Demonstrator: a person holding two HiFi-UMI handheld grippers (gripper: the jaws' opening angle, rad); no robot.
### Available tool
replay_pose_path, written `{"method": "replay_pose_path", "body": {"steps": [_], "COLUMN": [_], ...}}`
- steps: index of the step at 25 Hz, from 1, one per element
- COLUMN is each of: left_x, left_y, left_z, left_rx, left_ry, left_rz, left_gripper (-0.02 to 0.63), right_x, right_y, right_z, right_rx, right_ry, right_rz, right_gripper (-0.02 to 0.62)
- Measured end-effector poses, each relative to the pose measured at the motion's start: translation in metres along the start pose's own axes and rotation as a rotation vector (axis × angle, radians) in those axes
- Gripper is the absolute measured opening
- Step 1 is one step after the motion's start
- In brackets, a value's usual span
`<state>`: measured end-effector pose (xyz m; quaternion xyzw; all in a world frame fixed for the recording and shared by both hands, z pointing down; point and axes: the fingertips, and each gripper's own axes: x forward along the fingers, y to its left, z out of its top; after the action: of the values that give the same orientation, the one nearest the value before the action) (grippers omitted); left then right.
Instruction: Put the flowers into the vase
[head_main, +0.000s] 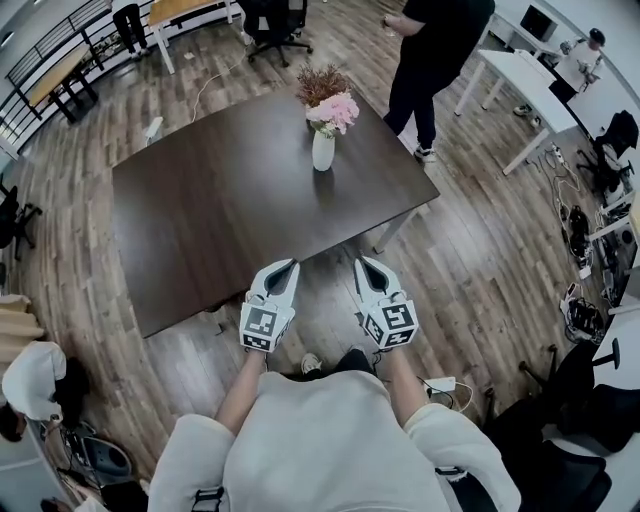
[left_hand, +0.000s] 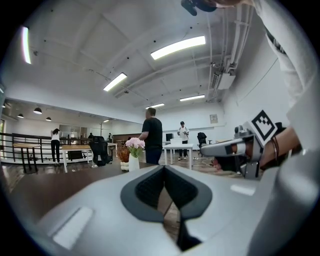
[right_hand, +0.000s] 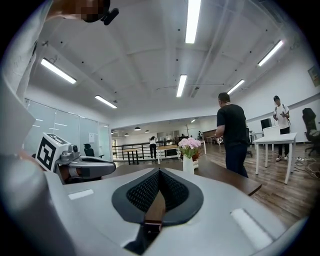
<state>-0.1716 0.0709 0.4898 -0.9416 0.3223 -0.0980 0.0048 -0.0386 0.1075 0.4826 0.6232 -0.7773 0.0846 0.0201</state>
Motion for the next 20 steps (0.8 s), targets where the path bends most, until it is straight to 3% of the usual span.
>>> {"method": "replay_pose_path", "body": {"steps": [7, 20], "left_x": [-0.012, 0.003], "left_y": [-0.030, -0.084], "left_z": [0.010, 0.024], "left_rx": [-0.014, -0.003], "left_ry": [-0.028, -0.030], "left_rz": [-0.004, 0.020], "left_gripper": [0.009, 0.009], "right_x": [-0.036, -0.077], "right_y": [0.004, -0.030], "right_z": [0.001, 0.004], "right_rx": [-0.016, -0.026], "right_ry": [0.005, 0.011], "right_rz": [-0.011, 0.001], "right_gripper": [-0.003, -0.005]}}
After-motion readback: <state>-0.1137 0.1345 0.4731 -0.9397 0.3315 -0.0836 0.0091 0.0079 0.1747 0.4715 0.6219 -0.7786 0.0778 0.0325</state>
